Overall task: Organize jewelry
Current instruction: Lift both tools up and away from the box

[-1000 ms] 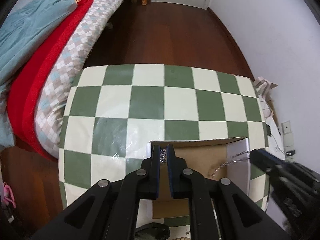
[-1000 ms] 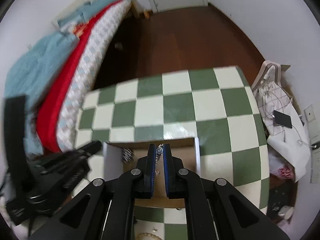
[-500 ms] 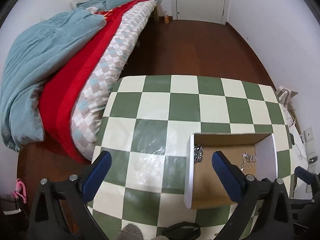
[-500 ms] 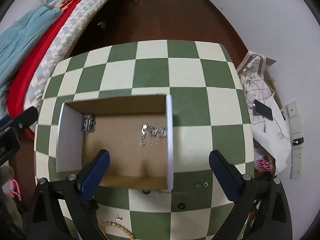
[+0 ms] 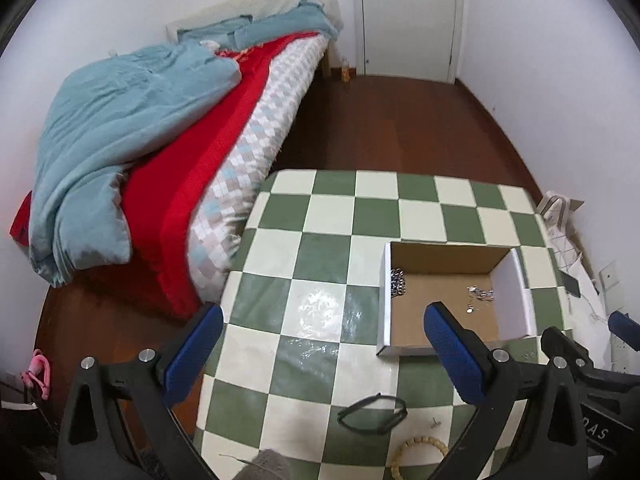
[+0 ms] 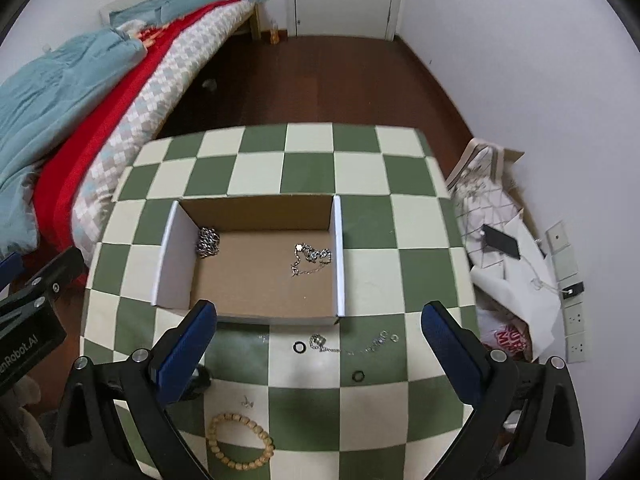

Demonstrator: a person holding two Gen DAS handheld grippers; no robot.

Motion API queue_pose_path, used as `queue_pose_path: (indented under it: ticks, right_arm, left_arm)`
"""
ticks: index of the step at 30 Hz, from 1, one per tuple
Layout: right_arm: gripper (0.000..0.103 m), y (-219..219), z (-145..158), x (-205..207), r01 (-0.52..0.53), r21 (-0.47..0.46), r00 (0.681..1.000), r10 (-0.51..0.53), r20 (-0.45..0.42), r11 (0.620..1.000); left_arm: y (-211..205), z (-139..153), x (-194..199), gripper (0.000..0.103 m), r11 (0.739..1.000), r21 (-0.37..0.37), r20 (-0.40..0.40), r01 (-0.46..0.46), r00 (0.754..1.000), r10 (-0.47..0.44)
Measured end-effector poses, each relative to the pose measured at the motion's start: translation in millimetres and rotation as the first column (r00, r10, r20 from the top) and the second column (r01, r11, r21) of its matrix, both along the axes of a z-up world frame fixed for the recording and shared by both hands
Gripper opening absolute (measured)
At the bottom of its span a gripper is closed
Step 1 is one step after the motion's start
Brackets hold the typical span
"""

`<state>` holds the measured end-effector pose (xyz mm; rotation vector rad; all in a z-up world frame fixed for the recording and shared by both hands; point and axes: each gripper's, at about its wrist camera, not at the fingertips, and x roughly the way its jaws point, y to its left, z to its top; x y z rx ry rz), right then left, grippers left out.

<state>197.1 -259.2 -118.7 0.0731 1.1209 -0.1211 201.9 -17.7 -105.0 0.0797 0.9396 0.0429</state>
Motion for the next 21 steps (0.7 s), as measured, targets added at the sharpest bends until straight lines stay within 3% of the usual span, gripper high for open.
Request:
queue_pose_path:
  ticks: [13, 21]
  right_arm:
    - [0.103, 6.8, 84.9, -77.7, 0.016, -0.031, 0.982, -0.010, 0.191, 0.999]
    - [0.103, 7.2, 105.8, -119.3, 0.005, 0.022, 0.974, -0.010, 0.225, 1.000]
  left_arm:
    - [2.1, 60.8, -76.2, 0.103, 1.000, 0.012, 0.139, -0.004, 0.990, 0.002]
    - [10.7, 59.6, -99.7, 0.103, 1.000, 0.010, 0.147, -0.027, 0.989, 0.025]
